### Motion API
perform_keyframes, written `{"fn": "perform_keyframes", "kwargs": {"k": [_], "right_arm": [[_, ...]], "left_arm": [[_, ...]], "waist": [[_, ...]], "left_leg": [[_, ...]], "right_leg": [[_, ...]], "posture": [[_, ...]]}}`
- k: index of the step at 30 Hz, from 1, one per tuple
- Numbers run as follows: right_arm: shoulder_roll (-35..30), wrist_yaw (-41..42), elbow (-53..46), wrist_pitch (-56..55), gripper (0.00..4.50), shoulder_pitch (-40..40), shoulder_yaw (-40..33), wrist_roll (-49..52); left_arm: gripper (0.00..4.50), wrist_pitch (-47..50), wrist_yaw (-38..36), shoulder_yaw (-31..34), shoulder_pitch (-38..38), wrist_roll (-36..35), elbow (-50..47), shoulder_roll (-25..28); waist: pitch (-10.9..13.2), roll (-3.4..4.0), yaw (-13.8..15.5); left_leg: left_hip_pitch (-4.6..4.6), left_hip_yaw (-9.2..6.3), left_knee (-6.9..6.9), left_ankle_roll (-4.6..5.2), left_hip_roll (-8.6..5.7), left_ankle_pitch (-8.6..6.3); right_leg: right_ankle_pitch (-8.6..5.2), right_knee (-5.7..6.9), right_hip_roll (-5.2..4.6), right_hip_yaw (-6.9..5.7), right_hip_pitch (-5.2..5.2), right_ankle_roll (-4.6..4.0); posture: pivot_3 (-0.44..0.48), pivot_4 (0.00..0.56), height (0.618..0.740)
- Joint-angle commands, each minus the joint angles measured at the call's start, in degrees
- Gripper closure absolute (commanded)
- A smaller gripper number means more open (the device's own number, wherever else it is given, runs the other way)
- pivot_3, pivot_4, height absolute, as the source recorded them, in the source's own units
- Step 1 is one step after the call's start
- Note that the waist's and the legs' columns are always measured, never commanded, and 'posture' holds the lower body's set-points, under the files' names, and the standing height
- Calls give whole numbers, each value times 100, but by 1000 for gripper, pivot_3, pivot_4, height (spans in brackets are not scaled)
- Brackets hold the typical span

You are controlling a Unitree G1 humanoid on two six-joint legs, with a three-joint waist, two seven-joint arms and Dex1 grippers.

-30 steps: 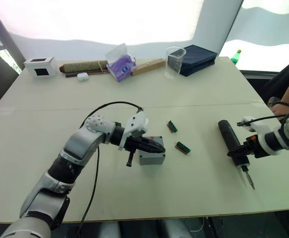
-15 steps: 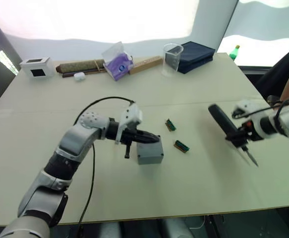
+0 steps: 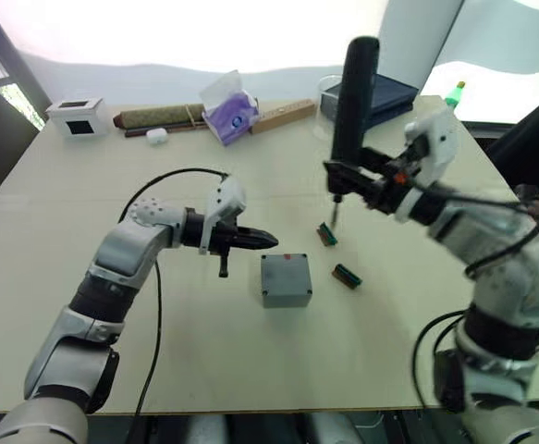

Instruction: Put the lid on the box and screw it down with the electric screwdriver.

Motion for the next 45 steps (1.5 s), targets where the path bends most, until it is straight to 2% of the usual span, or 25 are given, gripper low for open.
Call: {"fn": "perform_keyframes", "kwargs": {"k": [1,6,14,22,35,45], "right_arm": [[142,-447,-531,-456,2356,35,166,-80],[367,-742,-705,-584,2356,241,550,18],[249,-870,-694,-1347,2356,1078,1222,-420],[168,-842,-547,-1781,2356,1288,1584,-685],[-48,-712,-303,-2338,2356,1689,1764,-1030],[268,-926,-315,-2197,2356,1514,1449,-663]], "left_arm": [[4500,-141,-156,-159,66,193,-251,143],[4500,-367,-249,-404,140,453,-228,169],[4500,-691,-158,-544,259,790,-44,90],[4500,-676,-164,-534,169,819,5,-10],[4500,-794,-257,-533,262,857,37,-34],[4500,-1052,-290,-558,253,917,338,-111]], "waist": [[-1,-1,-1],[-1,-1,-5],[-2,-3,3],[-2,-3,3],[-4,-7,1],[-7,-9,2]], "left_leg": [[0,0,2,-4,0,2],[6,-4,2,-11,0,6],[6,-6,2,-10,0,6],[7,-9,6,-10,0,6],[14,-9,8,-9,0,6],[17,-11,10,-9,1,6]], "right_leg": [[0,1,0,0,1,0],[1,5,4,0,5,1],[0,4,5,0,7,1],[1,5,8,0,10,1],[1,5,8,0,19,1],[1,5,10,0,24,1]], "posture": [[0,150,740],[0,150,740],[0,150,740],[0,150,740],[0,150,740],[0,150,740]]}}
